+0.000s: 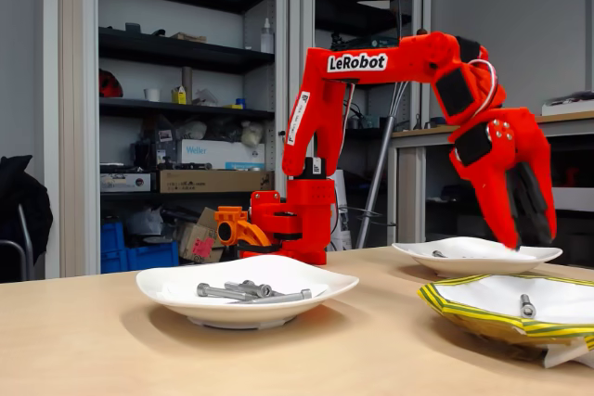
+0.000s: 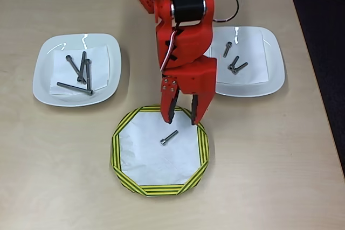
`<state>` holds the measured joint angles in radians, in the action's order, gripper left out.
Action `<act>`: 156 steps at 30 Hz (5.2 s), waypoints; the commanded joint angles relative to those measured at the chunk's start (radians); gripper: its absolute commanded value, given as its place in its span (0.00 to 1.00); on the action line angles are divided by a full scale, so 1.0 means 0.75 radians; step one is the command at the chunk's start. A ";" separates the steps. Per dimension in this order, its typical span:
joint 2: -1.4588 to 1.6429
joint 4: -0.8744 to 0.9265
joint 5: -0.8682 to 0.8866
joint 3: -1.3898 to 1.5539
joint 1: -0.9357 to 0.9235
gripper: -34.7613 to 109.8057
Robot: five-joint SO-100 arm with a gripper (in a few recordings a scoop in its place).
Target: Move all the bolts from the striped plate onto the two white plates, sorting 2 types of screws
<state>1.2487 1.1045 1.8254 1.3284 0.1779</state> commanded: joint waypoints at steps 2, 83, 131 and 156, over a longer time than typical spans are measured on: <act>-0.168 0.180 0.247 -0.295 0.002 0.35; 0.180 0.579 0.172 -0.162 0.231 0.24; 2.285 -0.372 -0.151 2.111 -0.057 0.24; 2.765 0.337 -0.638 2.323 -0.229 0.24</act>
<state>3.3180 1.3514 1.3975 3.0542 0.0077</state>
